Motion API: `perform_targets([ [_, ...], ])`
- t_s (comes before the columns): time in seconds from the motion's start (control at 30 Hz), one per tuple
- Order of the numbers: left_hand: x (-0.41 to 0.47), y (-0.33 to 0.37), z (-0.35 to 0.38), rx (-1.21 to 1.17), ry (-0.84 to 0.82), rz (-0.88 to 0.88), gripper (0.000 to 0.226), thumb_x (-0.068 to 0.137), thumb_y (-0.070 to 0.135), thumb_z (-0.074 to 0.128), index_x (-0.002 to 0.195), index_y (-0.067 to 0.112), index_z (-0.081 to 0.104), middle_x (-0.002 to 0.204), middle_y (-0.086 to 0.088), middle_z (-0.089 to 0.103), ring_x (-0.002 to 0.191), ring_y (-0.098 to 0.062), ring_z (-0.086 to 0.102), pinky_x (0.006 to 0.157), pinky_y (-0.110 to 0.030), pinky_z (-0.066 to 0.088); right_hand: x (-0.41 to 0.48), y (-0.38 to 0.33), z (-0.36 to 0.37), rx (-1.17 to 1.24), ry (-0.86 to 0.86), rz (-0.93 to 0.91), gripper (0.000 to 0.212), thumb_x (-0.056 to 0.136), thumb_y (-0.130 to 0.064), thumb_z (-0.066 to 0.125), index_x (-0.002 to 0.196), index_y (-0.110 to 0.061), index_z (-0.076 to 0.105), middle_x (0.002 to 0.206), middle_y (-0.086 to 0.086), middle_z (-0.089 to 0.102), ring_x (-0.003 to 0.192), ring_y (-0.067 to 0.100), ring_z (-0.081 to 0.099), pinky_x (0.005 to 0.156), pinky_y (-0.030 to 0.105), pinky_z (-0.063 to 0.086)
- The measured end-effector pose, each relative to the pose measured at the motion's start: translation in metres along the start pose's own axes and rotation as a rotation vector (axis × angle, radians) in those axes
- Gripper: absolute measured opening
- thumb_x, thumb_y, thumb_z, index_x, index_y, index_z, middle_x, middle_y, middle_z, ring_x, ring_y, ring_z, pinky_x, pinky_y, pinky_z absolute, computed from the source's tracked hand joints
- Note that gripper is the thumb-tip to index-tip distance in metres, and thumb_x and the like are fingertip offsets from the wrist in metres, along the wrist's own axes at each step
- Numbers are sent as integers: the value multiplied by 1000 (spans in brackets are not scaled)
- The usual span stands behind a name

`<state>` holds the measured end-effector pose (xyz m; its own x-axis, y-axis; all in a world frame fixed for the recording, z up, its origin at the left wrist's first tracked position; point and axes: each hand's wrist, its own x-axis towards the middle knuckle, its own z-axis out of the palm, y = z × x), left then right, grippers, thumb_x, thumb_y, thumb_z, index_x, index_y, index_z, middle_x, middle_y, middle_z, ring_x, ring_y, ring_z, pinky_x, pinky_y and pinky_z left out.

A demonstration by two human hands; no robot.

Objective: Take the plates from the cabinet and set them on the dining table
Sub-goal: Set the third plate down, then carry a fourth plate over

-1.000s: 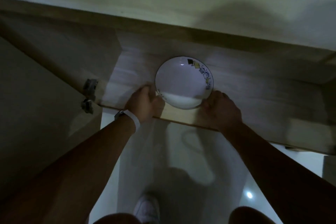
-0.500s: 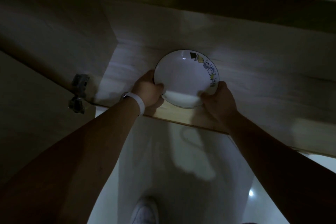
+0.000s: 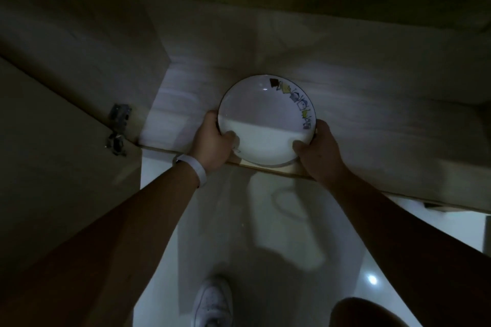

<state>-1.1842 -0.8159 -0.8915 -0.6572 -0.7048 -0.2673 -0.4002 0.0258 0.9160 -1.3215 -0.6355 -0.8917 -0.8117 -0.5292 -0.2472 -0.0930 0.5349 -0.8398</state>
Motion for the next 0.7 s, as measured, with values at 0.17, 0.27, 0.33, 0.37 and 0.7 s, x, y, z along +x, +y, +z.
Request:
perform_targets([
  [0.17, -42, 7, -14, -103, -37, -74, 43, 76, 2, 67, 105, 24, 46, 104, 5, 60, 97, -19, 59, 71, -33, 53, -40, 4, -6, 105, -35, -7, 56, 84, -3, 66, 134, -11, 43, 120, 3, 58, 110, 24, 59, 85, 39, 54],
  [0.27, -70, 14, -21, -184, -70, -144, 44, 64, 12, 68, 99, 30, 46, 109, 0, 61, 99, -22, 61, 68, -38, 53, -63, -4, -11, 109, -35, -8, 57, 80, -2, 65, 132, -11, 46, 118, 2, 60, 107, 21, 59, 78, 27, 47],
  [0.33, -85, 18, -25, -219, -74, -159, 46, 70, 5, 70, 101, 29, 45, 111, 0, 61, 100, -23, 60, 63, -34, 53, -74, -12, -15, 93, -30, -17, 53, 76, -4, 64, 126, -11, 49, 115, 1, 62, 104, 19, 60, 70, 20, 46],
  [0.37, -92, 21, -26, -231, -65, -159, 45, 76, -2, 67, 102, 28, 45, 110, 0, 60, 100, -24, 60, 59, -31, 53, -80, -17, -18, 98, -33, -20, 50, 76, -2, 63, 122, -13, 49, 112, -1, 62, 102, 18, 60, 67, 18, 46],
  [0.7, -191, 90, -42, -275, -4, -169, 48, 66, 7, 68, 103, 28, 46, 111, -2, 61, 97, -22, 62, 65, -38, 58, -153, -72, -73, 163, -129, 28, 62, 75, 6, 61, 126, -26, 45, 110, -16, 62, 99, 12, 64, 66, 29, 56],
])
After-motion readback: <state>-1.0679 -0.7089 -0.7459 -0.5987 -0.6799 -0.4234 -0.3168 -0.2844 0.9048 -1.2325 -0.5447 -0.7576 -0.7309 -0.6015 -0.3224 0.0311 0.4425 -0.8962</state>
